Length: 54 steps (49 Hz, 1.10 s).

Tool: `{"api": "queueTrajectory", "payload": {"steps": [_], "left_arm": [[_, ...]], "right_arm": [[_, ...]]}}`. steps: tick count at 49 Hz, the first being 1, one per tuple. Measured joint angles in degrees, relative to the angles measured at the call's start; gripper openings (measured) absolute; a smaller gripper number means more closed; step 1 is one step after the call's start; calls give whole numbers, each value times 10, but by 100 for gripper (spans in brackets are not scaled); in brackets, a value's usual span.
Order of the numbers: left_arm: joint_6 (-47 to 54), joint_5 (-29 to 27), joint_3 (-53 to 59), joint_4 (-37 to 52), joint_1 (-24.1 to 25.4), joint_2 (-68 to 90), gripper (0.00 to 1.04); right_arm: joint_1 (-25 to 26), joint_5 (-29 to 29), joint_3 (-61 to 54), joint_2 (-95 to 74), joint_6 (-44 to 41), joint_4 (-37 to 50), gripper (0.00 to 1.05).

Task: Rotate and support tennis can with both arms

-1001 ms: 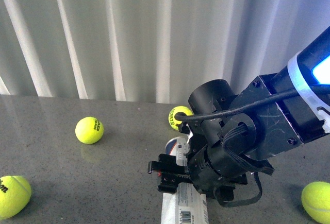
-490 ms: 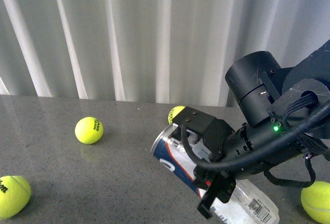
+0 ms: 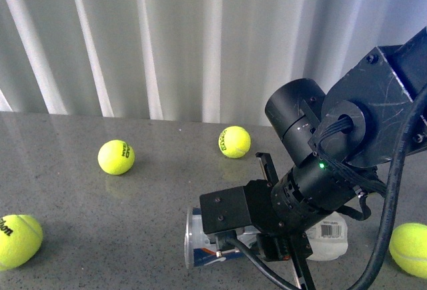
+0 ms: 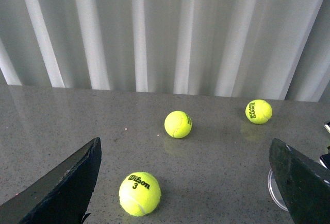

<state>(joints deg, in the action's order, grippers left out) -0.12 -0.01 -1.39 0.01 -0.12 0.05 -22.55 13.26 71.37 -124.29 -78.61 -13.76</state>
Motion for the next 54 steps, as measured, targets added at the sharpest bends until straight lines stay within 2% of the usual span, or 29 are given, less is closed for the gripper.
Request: {"api": "queueTrajectory", "payload": {"steps": [24,45,48,54], "left_arm": [[0,0,0,0,0,0,98],[0,0,0,0,0,0,98],[0,0,0,0,0,0,98],[0,0,0,0,0,0,98]], "right_arm": [[3,21,15,-14,30,15,20],[6,49,-12,12,59,13,93],[7,54,-14,21,62,12,99],[10,79,-19,59,76,3,98]]}}
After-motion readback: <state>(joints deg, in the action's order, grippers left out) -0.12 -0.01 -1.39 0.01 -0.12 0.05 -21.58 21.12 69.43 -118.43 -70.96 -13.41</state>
